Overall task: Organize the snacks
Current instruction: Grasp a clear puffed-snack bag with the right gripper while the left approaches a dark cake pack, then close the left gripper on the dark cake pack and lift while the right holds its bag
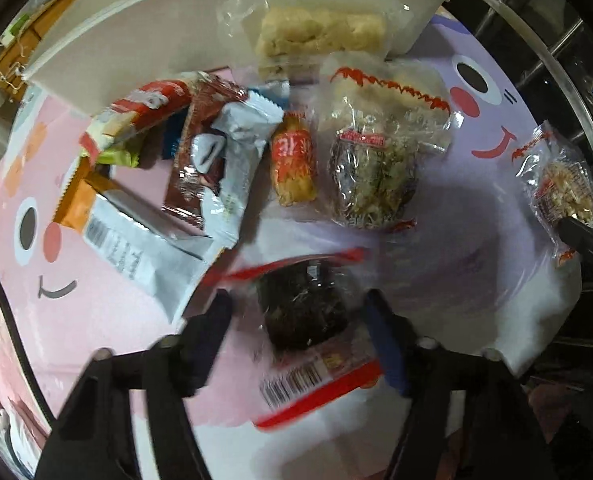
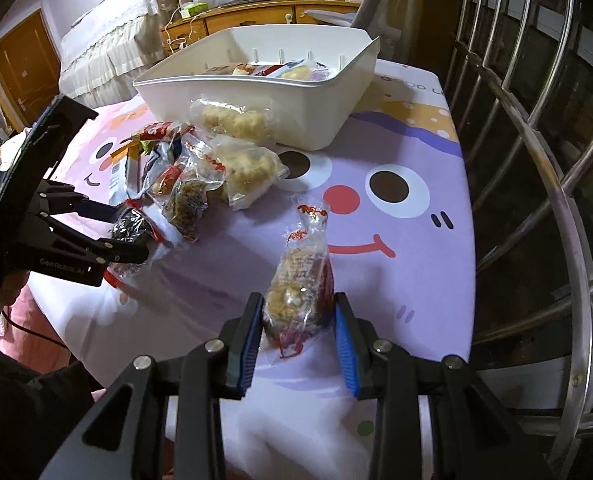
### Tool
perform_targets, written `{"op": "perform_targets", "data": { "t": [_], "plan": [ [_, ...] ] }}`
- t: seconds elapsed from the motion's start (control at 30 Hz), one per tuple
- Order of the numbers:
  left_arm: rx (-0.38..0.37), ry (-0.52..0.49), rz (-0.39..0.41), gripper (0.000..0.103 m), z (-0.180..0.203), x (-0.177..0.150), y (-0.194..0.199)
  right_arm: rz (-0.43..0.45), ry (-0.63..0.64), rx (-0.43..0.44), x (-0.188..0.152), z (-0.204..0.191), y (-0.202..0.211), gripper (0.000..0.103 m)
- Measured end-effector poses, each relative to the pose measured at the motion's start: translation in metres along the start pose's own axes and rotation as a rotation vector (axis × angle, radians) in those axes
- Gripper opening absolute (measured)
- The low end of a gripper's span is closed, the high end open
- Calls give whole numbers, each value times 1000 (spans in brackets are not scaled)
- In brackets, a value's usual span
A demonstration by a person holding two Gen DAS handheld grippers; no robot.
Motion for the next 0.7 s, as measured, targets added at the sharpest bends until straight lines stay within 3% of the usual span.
{"op": "perform_targets", "data": {
  "t": [0.37,0.7],
  "plan": [
    [-45,43,42,48,-10,-16,10,-7,-25,-35,12,-8,6,35],
    [-72,-7,88,49,-31,-30,64,5,-45,-24,37,-26,7,35]
  ]
}}
Point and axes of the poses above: each gripper's, at about its wrist camera, not at the fingertips, and y roughly against the way its jaws point, z to its right, x to its top, the point moved 2 cm from there along -y, roughly the way its jaws point, and after that the axes turned 10 degrees about z, right-handed, at the moved point
